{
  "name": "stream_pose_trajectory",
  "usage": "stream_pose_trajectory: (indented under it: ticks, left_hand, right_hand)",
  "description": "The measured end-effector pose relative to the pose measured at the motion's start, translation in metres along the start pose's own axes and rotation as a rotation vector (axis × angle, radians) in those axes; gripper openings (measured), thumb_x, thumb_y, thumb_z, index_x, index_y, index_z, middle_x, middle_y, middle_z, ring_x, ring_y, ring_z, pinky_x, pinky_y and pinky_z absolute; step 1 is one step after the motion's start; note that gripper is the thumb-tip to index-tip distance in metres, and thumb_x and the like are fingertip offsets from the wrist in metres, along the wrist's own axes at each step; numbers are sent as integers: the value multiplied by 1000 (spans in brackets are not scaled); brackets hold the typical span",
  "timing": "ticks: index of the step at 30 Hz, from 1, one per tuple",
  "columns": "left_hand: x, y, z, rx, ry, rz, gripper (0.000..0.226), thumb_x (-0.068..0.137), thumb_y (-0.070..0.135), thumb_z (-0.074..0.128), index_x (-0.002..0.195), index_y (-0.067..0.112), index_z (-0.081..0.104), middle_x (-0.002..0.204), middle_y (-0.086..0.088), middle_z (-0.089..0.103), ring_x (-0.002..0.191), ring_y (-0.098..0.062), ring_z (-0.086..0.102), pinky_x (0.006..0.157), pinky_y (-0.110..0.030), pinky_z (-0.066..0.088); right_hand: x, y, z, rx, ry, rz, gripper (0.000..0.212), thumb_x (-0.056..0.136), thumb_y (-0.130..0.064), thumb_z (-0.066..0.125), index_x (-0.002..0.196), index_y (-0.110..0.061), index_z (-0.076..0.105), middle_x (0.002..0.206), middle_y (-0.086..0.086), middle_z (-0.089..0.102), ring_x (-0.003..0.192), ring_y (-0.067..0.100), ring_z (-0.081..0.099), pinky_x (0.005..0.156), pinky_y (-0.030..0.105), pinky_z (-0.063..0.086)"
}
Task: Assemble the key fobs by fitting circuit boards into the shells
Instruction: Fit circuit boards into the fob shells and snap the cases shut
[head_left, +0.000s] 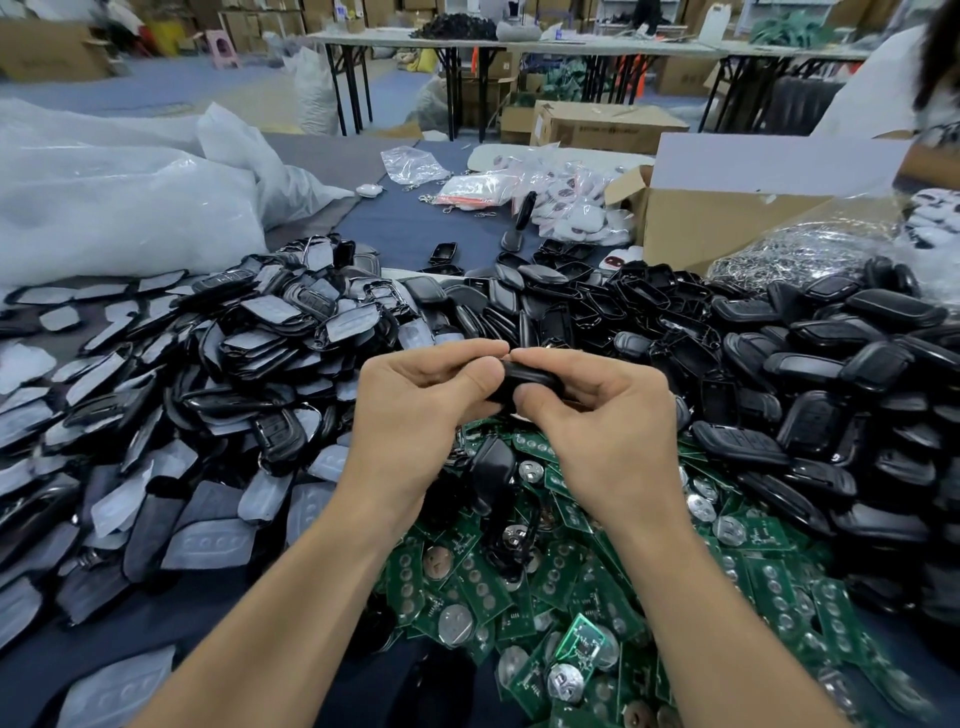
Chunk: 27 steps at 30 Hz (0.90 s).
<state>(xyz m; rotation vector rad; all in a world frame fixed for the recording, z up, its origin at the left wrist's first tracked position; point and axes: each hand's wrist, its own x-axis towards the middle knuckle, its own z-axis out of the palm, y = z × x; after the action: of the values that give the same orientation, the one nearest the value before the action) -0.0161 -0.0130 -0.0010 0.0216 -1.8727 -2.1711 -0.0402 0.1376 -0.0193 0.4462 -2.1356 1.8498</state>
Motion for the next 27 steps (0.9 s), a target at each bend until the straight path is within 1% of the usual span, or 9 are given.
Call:
stream_pose_trajectory:
  ticks: [3, 5, 7, 9, 14, 18, 21, 24, 27]
  left_hand:
    - [2, 0, 0, -15, 12, -49, 28, 91, 5, 74, 85, 29, 86, 89, -2, 82, 84, -14, 79, 70, -22, 61]
    - [2, -1, 0, 7, 23, -64, 25, 91, 6, 75, 83, 27, 86, 86, -4, 81, 83, -16, 79, 70, -23, 62]
    - [2, -2, -1, 21, 32, -57, 24, 90, 5, 76, 83, 26, 85, 85, -6, 81, 82, -18, 79, 70, -24, 62]
    - [2, -1, -2, 21, 39, -31, 26, 89, 3, 76, 82, 27, 85, 84, -6, 81, 81, -20, 79, 70, -24, 62]
    - [0, -1, -1, 39, 44, 42, 30, 89, 2, 77, 83, 29, 85, 83, -4, 81, 81, -24, 80, 72, -28, 64]
    - [0, 2, -2, 11, -19, 66, 27, 86, 2, 79, 88, 28, 85, 86, -4, 82, 81, -18, 79, 73, -24, 61]
    - [0, 1, -1, -24, -77, 42, 29, 82, -1, 80, 89, 27, 86, 85, -4, 81, 77, -13, 77, 74, -21, 59]
    - [1, 0, -1, -59, -93, 43, 21, 75, 5, 81, 89, 21, 86, 84, -6, 81, 78, -15, 76, 75, -22, 58]
    - [2, 0, -3, -60, -107, 72, 22, 72, 7, 81, 93, 14, 84, 88, -10, 81, 83, -19, 77, 78, -23, 59]
  right_hand:
    - [0, 2, 0, 3, 18, 15, 34, 79, -13, 79, 100, -40, 81, 89, -16, 80, 84, 10, 78, 80, 36, 64]
    - [1, 4, 0, 13, 24, 41, 33, 78, -12, 80, 98, -38, 82, 86, -14, 80, 81, 13, 78, 79, 40, 65]
    - [2, 5, 1, 38, 20, 73, 31, 76, -12, 80, 96, -36, 83, 84, -10, 80, 81, 17, 78, 79, 45, 65]
    - [3, 4, 2, 70, 8, 90, 28, 74, -14, 80, 95, -32, 83, 85, -7, 81, 82, 18, 78, 81, 47, 64]
    - [2, 2, 1, 146, -17, 88, 25, 76, -11, 81, 94, -27, 84, 88, -4, 81, 86, 20, 79, 84, 47, 64]
    - [2, -1, 0, 193, 26, 18, 28, 77, -4, 82, 95, -25, 84, 89, -3, 81, 85, 21, 79, 81, 41, 65]
    - [1, -1, 0, 165, 42, -27, 29, 78, -3, 84, 98, -25, 84, 90, -3, 81, 85, 22, 79, 81, 43, 64]
    - [0, -1, 0, 160, 54, -47, 30, 77, -2, 84, 98, -24, 83, 89, -2, 81, 84, 22, 79, 80, 44, 64]
    - [0, -3, -1, 156, 54, -63, 30, 76, -2, 84, 98, -23, 84, 89, -3, 81, 84, 22, 79, 79, 41, 65]
